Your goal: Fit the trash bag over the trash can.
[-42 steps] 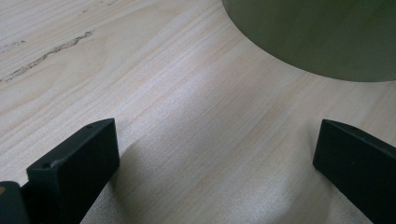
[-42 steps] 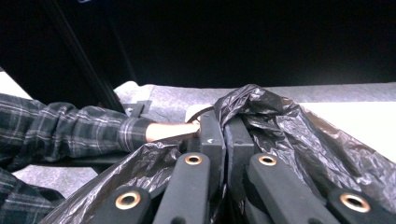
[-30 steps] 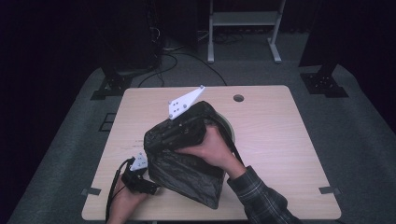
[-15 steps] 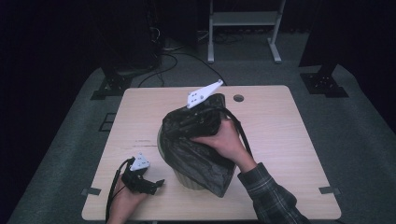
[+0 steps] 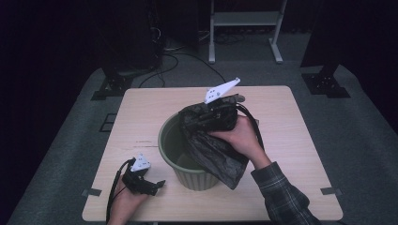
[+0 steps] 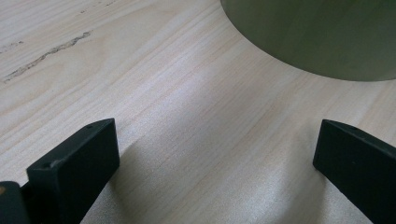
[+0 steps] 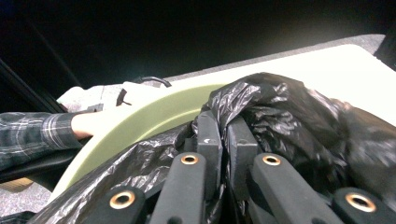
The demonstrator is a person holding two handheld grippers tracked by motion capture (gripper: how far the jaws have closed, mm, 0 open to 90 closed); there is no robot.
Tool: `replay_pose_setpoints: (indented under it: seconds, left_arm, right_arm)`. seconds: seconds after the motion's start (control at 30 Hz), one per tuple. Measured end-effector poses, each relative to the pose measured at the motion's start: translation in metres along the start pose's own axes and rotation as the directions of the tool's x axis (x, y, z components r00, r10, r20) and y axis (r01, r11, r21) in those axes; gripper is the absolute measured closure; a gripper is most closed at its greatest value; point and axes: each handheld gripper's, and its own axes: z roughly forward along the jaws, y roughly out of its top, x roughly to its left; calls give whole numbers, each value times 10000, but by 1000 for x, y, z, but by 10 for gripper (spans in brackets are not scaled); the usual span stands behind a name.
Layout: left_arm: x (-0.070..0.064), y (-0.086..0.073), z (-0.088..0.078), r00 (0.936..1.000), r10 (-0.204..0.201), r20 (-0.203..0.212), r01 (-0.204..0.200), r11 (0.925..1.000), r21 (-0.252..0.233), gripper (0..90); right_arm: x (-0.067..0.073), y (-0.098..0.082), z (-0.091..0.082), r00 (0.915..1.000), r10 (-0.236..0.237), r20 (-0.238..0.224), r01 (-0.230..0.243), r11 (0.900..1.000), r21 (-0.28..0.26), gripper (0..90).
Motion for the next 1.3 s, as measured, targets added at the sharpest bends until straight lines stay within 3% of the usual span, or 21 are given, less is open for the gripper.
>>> replay_pose_setpoints:
  seconds: [0.2, 0.37, 0.6, 0.73, 0.9, 1.0, 1.3]
  left_arm:
    - [0, 0, 0, 10000, 1, 0, -1, 10000, 0, 0]
    - [0, 0, 0, 10000, 3, 0, -3, 10000, 1, 0]
    - [0, 0, 0, 10000, 8, -3, -8, 10000, 4, 0]
    - [0, 0, 0, 10000, 4, -5, -4, 10000, -7, 0]
    - [0, 0, 0, 10000, -1, -11, 1, 10000, -3, 0]
    - [0, 0, 0, 10000, 1, -12, -1, 10000, -2, 0]
    - [0, 0, 0, 10000, 14, 2, -14, 10000, 18, 0]
  right_arm:
    - [2, 2, 0, 9995, 54, -313, -63, 9996, -279, 875]
    - [18, 19, 14, 9956, -350, -865, 317, 9987, -395, 874]
    - [42, 41, 42, 9834, -849, -1602, 768, 9955, -562, 874]
    - [49, 45, 49, 9760, -750, -2046, 579, 9944, -885, 874]
    - [61, 51, 60, 9673, -891, -2374, 664, 9926, -1019, 873]
    - [63, 49, 62, 9672, -817, -2407, 625, 9943, -865, 869]
    - [34, 22, 32, 9911, 198, -1320, -274, 9981, -558, 869]
